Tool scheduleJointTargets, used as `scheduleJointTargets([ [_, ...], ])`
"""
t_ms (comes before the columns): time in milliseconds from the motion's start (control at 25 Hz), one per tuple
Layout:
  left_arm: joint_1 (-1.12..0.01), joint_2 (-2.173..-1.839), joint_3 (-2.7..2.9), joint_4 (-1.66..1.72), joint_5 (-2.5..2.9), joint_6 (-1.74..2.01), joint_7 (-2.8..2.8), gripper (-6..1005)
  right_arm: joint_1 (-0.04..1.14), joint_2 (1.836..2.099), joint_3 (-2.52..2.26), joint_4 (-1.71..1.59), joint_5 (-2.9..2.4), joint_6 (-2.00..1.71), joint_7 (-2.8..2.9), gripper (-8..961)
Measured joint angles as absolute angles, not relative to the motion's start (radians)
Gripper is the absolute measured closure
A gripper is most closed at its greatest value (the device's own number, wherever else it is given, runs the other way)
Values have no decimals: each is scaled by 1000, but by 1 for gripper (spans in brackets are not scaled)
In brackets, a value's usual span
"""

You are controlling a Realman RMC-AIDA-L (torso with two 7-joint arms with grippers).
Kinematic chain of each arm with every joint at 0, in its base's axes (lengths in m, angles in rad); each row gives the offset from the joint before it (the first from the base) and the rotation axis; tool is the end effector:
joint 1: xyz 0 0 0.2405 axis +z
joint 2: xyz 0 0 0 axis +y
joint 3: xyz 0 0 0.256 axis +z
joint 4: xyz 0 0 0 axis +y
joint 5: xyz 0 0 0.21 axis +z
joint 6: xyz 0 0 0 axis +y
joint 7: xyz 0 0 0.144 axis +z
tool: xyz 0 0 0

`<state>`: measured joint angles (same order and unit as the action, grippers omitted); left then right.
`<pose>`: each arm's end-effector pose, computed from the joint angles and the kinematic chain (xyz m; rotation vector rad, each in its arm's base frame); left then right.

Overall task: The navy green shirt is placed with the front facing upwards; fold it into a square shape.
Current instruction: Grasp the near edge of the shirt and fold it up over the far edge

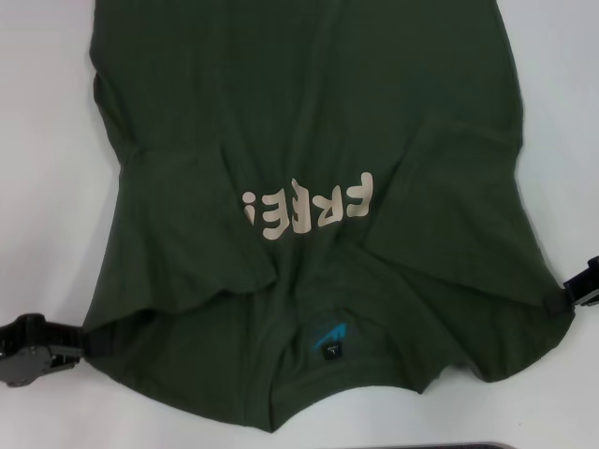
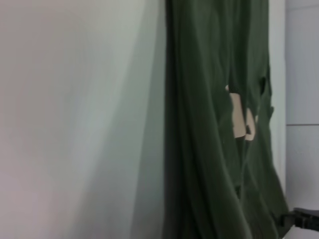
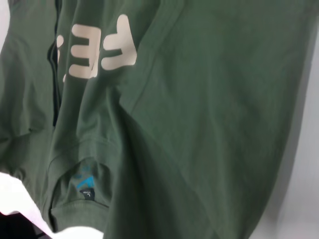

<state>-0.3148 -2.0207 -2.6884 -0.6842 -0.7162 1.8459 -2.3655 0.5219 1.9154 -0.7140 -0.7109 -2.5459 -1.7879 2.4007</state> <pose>-0.3537 0.2136 0.0288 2.0057 2.2768 0.4652 0.3336 0.2823 0.0542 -2.3529 2.0739 -0.1325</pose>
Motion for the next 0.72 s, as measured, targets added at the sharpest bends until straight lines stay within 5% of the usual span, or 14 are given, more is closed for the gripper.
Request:
scheduleJointTargets([
  [720, -288, -1996, -2743, -750, -643, 1808, -2432, 962, 501, 1912, -701, -738, -2576, -1807, 2406, 937],
])
